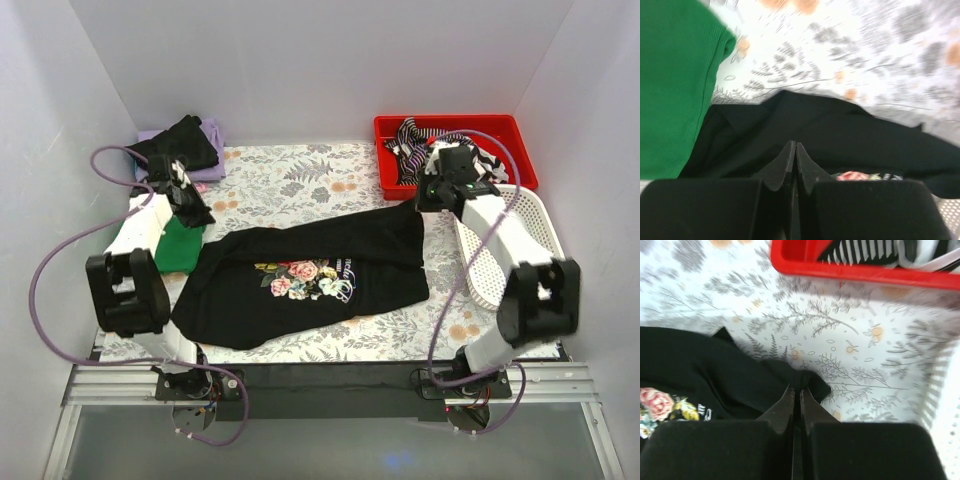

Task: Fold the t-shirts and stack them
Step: Flatten the tshirt out

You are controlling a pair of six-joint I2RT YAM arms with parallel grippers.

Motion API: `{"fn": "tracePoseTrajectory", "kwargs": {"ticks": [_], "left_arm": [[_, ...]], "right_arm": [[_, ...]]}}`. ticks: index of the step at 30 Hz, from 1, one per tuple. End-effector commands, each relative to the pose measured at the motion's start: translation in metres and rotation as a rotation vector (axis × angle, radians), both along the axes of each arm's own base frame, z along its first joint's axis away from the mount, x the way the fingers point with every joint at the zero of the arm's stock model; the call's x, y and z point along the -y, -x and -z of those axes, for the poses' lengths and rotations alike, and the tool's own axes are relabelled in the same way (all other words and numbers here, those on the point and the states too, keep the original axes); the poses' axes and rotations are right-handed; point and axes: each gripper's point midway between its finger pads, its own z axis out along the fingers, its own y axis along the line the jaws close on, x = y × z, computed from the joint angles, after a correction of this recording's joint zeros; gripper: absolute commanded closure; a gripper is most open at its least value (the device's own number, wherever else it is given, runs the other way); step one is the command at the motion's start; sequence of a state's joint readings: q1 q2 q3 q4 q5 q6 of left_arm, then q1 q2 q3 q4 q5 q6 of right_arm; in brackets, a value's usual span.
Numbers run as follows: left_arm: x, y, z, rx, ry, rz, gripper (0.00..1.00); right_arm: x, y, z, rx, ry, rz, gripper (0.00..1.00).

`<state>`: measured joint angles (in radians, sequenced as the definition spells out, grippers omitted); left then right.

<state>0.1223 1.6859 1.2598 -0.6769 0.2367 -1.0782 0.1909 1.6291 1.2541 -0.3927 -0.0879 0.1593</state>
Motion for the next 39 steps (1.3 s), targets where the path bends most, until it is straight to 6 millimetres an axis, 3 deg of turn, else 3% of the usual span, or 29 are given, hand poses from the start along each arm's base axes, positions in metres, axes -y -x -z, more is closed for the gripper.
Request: {"fn": "tracePoseTrajectory", "kwargs": {"ticks": [1,2,6,9,10,13,14,15,16,17,19,21,23,24,25,31,39], "left_arm": [[0.001,0.002,-0.102,0.228,-0.026,-0.006,1.0],[0.002,0.01,-0.126,0.286,-0.035,-0.003,1.0],[0.001,0.032,-0.161,0.365,-0.068,0.004,1.0],[0.002,0.041,-0.137,0.314,-0.069,0.015,1.0],[0.007,0.046,-0.118,0.27,-0.046,0.039,1.0],[0.023,0.046,-0.091,0.222,0.043,0.097,0.9],[0.028,0.05,-0.075,0.19,0.074,0.103,0.82],[0.031,0.044,-0.073,0.212,0.094,0.114,0.77],[0.032,0.042,-0.058,0.17,0.109,0.108,0.76],[0.034,0.037,-0.061,0.166,0.124,0.108,0.76],[0.043,0.034,-0.06,0.157,0.173,0.144,0.75],[0.034,0.023,-0.04,0.11,0.129,0.125,0.72],[0.035,0.021,-0.016,0.042,0.138,0.138,0.71],[0.034,0.02,-0.015,0.041,0.131,0.137,0.71],[0.034,0.02,0.002,-0.014,0.129,0.129,0.7],[0.032,0.012,0.041,-0.101,0.044,0.096,0.7],[0.033,0.006,0.064,-0.169,-0.038,0.09,0.71]], "right_arm": [[0.017,0.021,-0.065,0.181,0.015,0.04,0.99],[0.019,0.034,-0.081,0.219,0.009,0.042,0.99],[0.024,0.061,-0.109,0.299,-0.007,0.038,0.99],[0.031,0.071,-0.104,0.297,0.02,0.05,0.99],[0.03,0.072,-0.1,0.289,0.019,0.044,0.99],[0.026,0.073,-0.077,0.226,0.014,0.024,0.99],[0.025,0.07,-0.067,0.195,0.017,0.02,0.99],[0.024,0.069,-0.061,0.177,0.018,0.018,0.99],[0.024,0.065,-0.057,0.168,0.024,0.023,0.99],[0.025,0.059,-0.046,0.135,0.031,0.04,0.94],[0.025,0.048,-0.045,0.129,0.041,0.046,0.93],[0.023,0.033,-0.034,0.102,0.045,0.059,0.93],[0.019,0.023,-0.032,0.087,0.035,0.056,0.94],[0.017,0.021,-0.032,0.087,0.028,0.05,0.94],[0.015,0.018,-0.032,0.092,0.019,0.051,0.93],[0.006,0.012,-0.032,0.092,-0.012,0.012,0.92],[-0.021,0.027,-0.038,0.086,-0.126,-0.098,0.89]]}}
